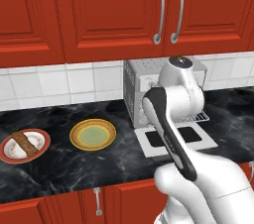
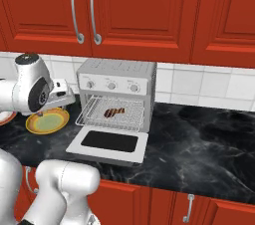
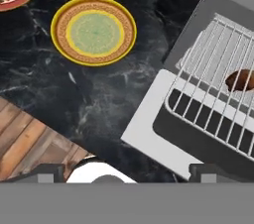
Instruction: Open the toaster oven door. Place the baguette on the top rack in the toaster oven and place the chicken drumstick on the bottom rack.
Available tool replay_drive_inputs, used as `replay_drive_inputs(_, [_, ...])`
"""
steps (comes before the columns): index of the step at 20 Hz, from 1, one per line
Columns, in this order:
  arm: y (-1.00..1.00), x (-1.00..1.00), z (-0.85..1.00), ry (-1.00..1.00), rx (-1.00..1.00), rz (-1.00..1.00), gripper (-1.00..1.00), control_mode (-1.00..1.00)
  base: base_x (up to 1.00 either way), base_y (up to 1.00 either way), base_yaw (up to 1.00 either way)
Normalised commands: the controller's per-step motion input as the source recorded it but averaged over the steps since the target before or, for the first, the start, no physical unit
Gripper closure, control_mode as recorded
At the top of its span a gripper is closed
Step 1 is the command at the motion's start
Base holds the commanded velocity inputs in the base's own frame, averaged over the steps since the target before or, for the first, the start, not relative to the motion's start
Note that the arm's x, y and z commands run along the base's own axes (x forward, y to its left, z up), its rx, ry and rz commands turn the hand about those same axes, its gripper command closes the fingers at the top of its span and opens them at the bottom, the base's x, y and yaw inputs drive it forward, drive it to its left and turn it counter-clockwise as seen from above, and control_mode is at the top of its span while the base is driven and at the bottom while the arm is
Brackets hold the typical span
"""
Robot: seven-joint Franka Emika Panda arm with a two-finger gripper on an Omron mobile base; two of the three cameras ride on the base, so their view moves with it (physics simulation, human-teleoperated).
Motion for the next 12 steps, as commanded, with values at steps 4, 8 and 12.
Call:
replay_drive_inputs(4, [1.00, -0.15, 0.68, 0.01, -0.05, 0.12, -1.00, -1.00, 0.00, 0.00, 0.00])
replay_drive_inputs(8, [1.00, 0.00, 0.36, 0.18, 0.00, 0.20, -1.00, -1.00, 0.00, 0.00, 0.00])
replay_drive_inputs(12, [1.00, 0.04, -0.12, 0.16, 0.00, 0.05, -1.00, -1.00, 0.00, 0.00, 0.00])
